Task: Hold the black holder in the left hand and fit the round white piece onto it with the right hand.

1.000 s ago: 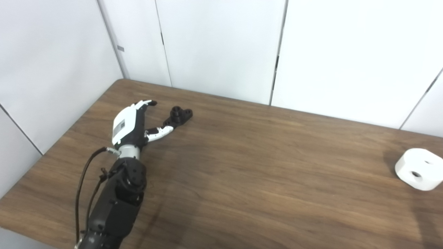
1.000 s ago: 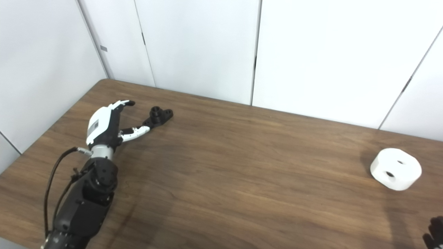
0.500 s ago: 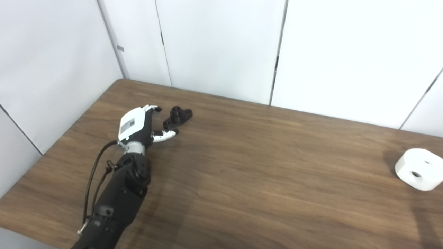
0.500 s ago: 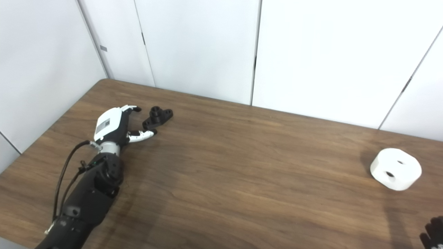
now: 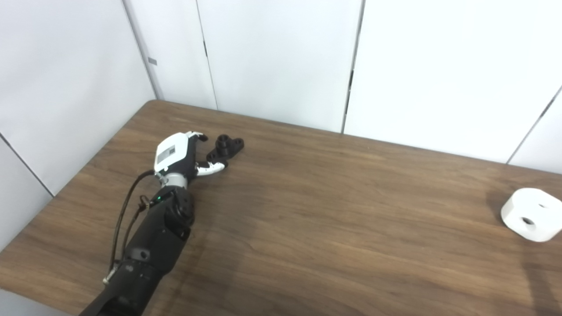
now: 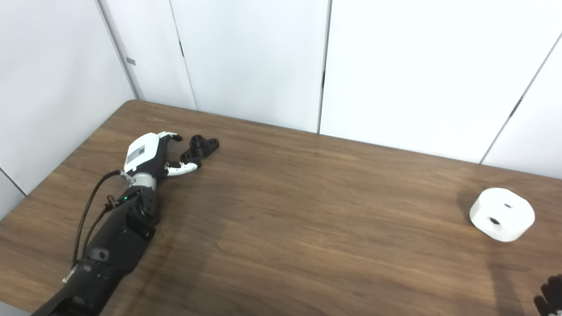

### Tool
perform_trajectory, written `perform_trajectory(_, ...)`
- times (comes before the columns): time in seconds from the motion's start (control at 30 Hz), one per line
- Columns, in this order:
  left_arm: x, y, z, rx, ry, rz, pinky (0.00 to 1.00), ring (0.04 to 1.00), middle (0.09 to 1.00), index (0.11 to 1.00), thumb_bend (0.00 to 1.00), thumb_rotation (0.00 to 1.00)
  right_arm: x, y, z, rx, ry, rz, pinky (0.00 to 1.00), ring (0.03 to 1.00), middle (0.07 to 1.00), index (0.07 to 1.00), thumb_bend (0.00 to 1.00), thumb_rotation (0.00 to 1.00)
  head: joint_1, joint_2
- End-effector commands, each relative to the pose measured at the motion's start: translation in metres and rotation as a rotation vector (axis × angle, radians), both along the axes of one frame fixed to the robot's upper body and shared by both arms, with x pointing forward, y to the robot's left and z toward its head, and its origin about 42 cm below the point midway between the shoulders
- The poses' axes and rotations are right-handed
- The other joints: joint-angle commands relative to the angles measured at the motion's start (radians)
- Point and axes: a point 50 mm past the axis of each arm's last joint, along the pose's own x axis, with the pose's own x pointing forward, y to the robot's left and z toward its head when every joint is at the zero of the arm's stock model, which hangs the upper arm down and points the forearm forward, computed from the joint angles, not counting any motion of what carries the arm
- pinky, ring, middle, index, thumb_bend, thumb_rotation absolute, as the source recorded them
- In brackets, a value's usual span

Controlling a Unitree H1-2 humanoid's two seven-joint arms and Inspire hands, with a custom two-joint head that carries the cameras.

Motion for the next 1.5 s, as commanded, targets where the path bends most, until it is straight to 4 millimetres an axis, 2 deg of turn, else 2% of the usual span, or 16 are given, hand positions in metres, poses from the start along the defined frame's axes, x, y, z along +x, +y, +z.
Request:
perform_trajectory(0.0, 0.018, 0.006, 0.031, 0.038, -0.062, 0.003, 0.96, 0.956, 0.916, 0.774, 0.81, 0.34, -0.016, 0.019, -0.037, 0.078, 0.151, -0.005, 1.0, 1.0, 0.993, 0.996, 0.71, 1.0, 0.0, 0.002)
perform_trajectory(0.13, 0.024, 0.004, 0.032, 0.031, -0.061, 0.005, 0.95, 0.949, 0.903, 0.736, 0.81, 0.33, -0.017, 0.019, -0.038, 0.085, 0.154, -0.007, 1.0, 1.0, 0.99, 0.988, 0.65, 1.0, -0.003, 0.004)
perform_trajectory(0.33, 0.028, 0.002, 0.03, 0.017, -0.062, -0.01, 0.96, 0.953, 0.893, 0.68, 0.8, 0.32, -0.017, 0.021, -0.038, 0.083, 0.156, -0.016, 1.0, 1.0, 0.982, 0.982, 0.62, 1.0, -0.003, 0.005)
perform_trajectory(0.87, 0.029, 0.004, 0.024, 0.018, -0.018, 0.017, 0.97, 0.954, 0.883, 0.636, 0.8, 0.31, -0.017, 0.019, -0.039, 0.08, 0.154, -0.005, 1.0, 1.0, 0.99, 0.992, 0.58, 1.0, -0.002, 0.014)
perform_trajectory(1.2, 0.028, 0.007, 0.023, 0.033, 0.012, 0.023, 0.95, 0.946, 0.872, 0.607, 0.77, 0.26, -0.016, 0.019, -0.038, 0.093, 0.152, 0.006, 1.0, 1.0, 0.996, 0.997, 0.59, 1.0, -0.002, 0.014)
perform_trajectory(1.27, 0.028, 0.007, 0.023, 0.033, 0.004, 0.027, 0.94, 0.941, 0.864, 0.585, 0.75, 0.21, -0.017, 0.019, -0.037, 0.092, 0.151, 0.007, 1.0, 1.0, 0.998, 0.999, 0.58, 1.0, -0.005, 0.018)
perform_trajectory(1.3, 0.027, 0.006, 0.023, 0.029, -0.008, 0.026, 0.94, 0.94, 0.859, 0.54, 0.64, 0.14, -0.017, 0.019, -0.037, 0.089, 0.152, 0.006, 1.0, 1.0, 0.996, 0.997, 0.57, 1.0, -0.006, 0.018)
perform_trajectory(1.33, 0.026, 0.005, 0.023, 0.022, -0.021, 0.024, 0.93, 0.935, 0.85, 0.51, 0.57, 0.1, -0.017, 0.019, -0.036, 0.087, 0.153, 0.003, 1.0, 1.0, 0.996, 0.996, 0.58, 1.0, -0.006, 0.018)
perform_trajectory(1.47, 0.024, 0.004, 0.022, 0.017, -0.048, 0.003, 0.92, 0.93, 0.834, 0.49, 0.52, 0.06, -0.018, 0.02, -0.035, 0.087, 0.157, -0.002, 1.0, 1.0, 0.992, 0.992, 0.6, 1.0, -0.007, 0.021)
